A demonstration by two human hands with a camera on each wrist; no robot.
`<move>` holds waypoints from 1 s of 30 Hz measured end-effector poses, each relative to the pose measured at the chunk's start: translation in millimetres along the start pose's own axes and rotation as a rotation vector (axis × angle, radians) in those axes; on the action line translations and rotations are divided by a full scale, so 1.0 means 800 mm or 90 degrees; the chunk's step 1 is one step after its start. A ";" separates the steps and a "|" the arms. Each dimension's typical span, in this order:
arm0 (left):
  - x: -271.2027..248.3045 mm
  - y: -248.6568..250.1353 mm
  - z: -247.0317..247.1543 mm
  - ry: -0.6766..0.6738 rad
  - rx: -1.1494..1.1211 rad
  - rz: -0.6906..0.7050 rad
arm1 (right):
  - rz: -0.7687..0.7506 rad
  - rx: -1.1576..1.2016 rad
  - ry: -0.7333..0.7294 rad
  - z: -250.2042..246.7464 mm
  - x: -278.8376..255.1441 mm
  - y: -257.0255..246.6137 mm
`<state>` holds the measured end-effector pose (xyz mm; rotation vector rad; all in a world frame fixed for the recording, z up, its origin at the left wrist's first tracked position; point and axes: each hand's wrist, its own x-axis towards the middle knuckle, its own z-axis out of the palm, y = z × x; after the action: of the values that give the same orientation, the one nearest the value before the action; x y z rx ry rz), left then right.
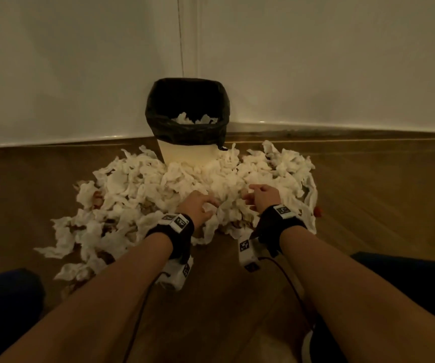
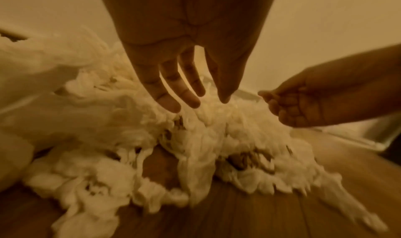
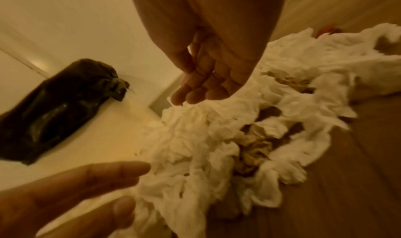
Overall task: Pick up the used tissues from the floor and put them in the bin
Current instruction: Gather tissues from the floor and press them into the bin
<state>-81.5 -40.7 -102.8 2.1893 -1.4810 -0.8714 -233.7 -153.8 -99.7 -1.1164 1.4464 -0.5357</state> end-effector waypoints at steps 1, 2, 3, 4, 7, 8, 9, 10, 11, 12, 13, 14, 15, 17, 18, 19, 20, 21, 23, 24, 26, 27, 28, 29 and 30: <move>-0.002 -0.002 0.008 -0.016 0.027 0.006 | 0.013 -0.012 -0.007 -0.001 -0.002 0.008; -0.004 -0.004 0.015 -0.032 0.055 0.013 | 0.028 -0.021 -0.015 -0.003 -0.004 0.015; -0.005 -0.006 0.022 -0.043 0.087 0.022 | 0.040 -0.027 -0.021 -0.004 -0.006 0.022; -0.005 -0.007 0.028 -0.051 0.123 0.030 | 0.046 -0.038 -0.024 -0.005 -0.008 0.028; -0.004 -0.011 0.046 -0.076 0.227 0.031 | 0.005 -0.162 0.037 -0.009 -0.012 0.049; -0.003 -0.013 0.053 -0.088 0.249 0.024 | -0.023 -0.201 0.087 -0.011 -0.014 0.057; -0.003 -0.015 0.061 -0.100 0.267 0.019 | -0.046 -0.227 0.133 -0.013 -0.018 0.064; -0.002 -0.017 0.067 -0.109 0.281 0.017 | -0.062 -0.247 0.166 -0.015 -0.021 0.071; -0.001 -0.019 0.073 -0.118 0.291 0.016 | -0.074 -0.273 0.189 -0.017 -0.024 0.079; 0.000 -0.020 0.078 -0.124 0.297 0.015 | -0.083 -0.316 0.205 -0.019 -0.026 0.086; 0.001 -0.020 0.081 -0.127 0.301 0.012 | -0.086 -0.367 0.214 -0.020 -0.028 0.093; 0.001 -0.020 0.083 -0.127 0.304 0.007 | -0.081 -0.416 0.219 -0.020 -0.031 0.100; 0.000 -0.020 0.084 -0.124 0.304 -0.001 | -0.066 -0.448 0.214 -0.020 -0.034 0.105; -0.003 -0.021 0.084 -0.102 0.284 -0.019 | -0.027 -0.468 0.172 -0.016 -0.040 0.113; -0.005 -0.021 0.084 -0.086 0.272 -0.023 | -0.011 -0.471 0.140 -0.014 -0.043 0.117; -0.008 -0.022 0.083 -0.075 0.265 -0.022 | -0.006 -0.480 0.110 -0.013 -0.046 0.121; -0.010 -0.022 0.083 -0.070 0.262 -0.019 | -0.013 -0.500 0.084 -0.011 -0.048 0.123; -0.012 -0.023 0.083 -0.070 0.262 -0.016 | -0.026 -0.527 0.059 -0.010 -0.048 0.126; -0.014 -0.026 0.085 -0.078 0.269 -0.016 | -0.049 -0.595 0.006 -0.007 -0.050 0.129; -0.014 -0.028 0.087 -0.082 0.280 -0.014 | -0.054 -0.632 -0.013 -0.006 -0.050 0.130; -0.015 -0.030 0.090 -0.088 0.304 -0.002 | -0.062 -0.679 -0.019 -0.004 -0.051 0.130; -0.016 -0.030 0.091 -0.089 0.306 -0.001 | -0.062 -0.683 -0.014 -0.003 -0.050 0.131; -0.018 -0.029 0.092 -0.084 0.302 -0.004 | -0.060 -0.682 -0.014 -0.002 -0.050 0.132; -0.019 -0.029 0.093 -0.071 0.296 -0.006 | -0.054 -0.678 -0.016 -0.001 -0.049 0.133; -0.020 -0.028 0.094 -0.050 0.292 -0.003 | -0.046 -0.669 -0.012 -0.001 -0.048 0.134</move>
<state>-119.9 -13.5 -168.0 2.4973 -1.8634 -0.6738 -274.3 -73.8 -170.1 -1.9703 1.7021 0.2613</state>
